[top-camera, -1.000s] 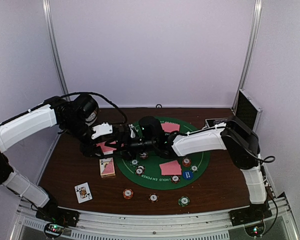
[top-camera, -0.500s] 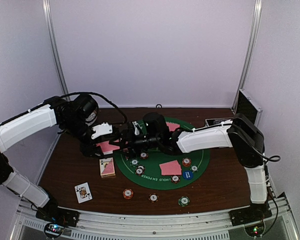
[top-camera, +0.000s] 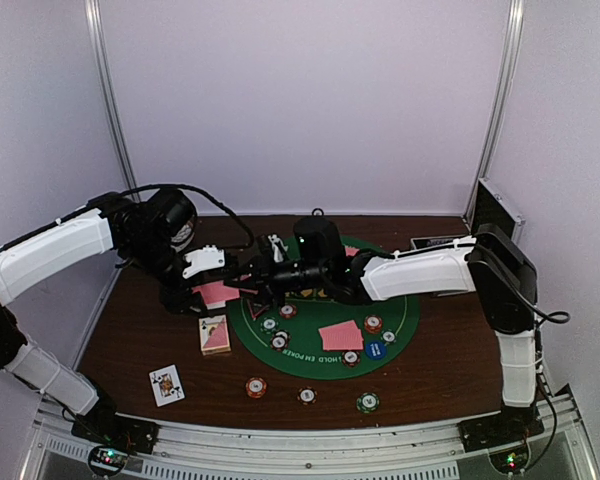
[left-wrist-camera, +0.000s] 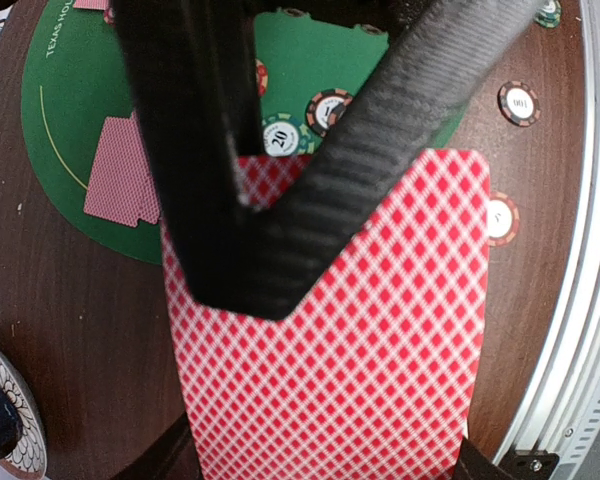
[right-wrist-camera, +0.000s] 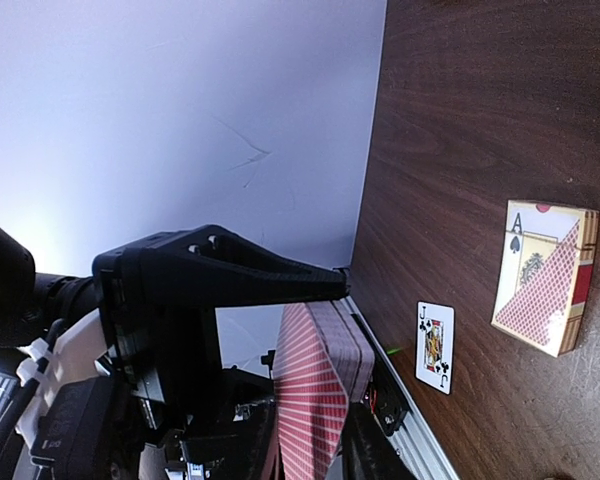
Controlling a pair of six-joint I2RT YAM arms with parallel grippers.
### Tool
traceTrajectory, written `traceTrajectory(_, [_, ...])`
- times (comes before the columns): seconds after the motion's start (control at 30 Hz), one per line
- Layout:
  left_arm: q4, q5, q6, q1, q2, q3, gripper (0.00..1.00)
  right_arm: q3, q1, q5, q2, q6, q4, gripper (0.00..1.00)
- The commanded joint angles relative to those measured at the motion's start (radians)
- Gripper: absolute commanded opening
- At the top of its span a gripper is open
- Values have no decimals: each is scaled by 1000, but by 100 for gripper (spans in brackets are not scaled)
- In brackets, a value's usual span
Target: Distribute texas hold em gaming equipment
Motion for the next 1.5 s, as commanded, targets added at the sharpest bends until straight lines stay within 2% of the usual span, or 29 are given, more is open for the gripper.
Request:
traceTrajectory(0.0, [11, 5, 15, -2, -20, 4, 22, -6, -5, -15, -42, 4, 6, 22])
traceTrajectory(0.33, [11, 5, 14, -2, -16, 6, 22, -19, -21, -31, -67, -5, -18, 0])
traceTrajectory(0.57, [11, 1, 16, -2, -19, 0, 22, -49, -47, -49, -104, -20, -49, 0])
traceTrajectory(0.77, [10, -4, 16, -2, -24, -10, 22, -92, -105, -65, -184, -98, -156, 0])
traceTrajectory(1.07, [10, -6, 16, -2, -23, -16, 22, 43, -195, 15, -271, -516, -749, 0])
traceTrajectory(1.27, [10, -3, 13, -2, -25, -16, 22, 291, -206, 268, -190, -865, -1185, 0])
traceTrajectory(1.37, [10, -10, 14, -2, -34, -26, 22, 403, -199, 413, -127, -1003, -1300, 0])
traceTrajectory(1.47, [10, -16, 15, -2, -42, -34, 22, 461, -186, 526, -87, -1114, -1319, 0])
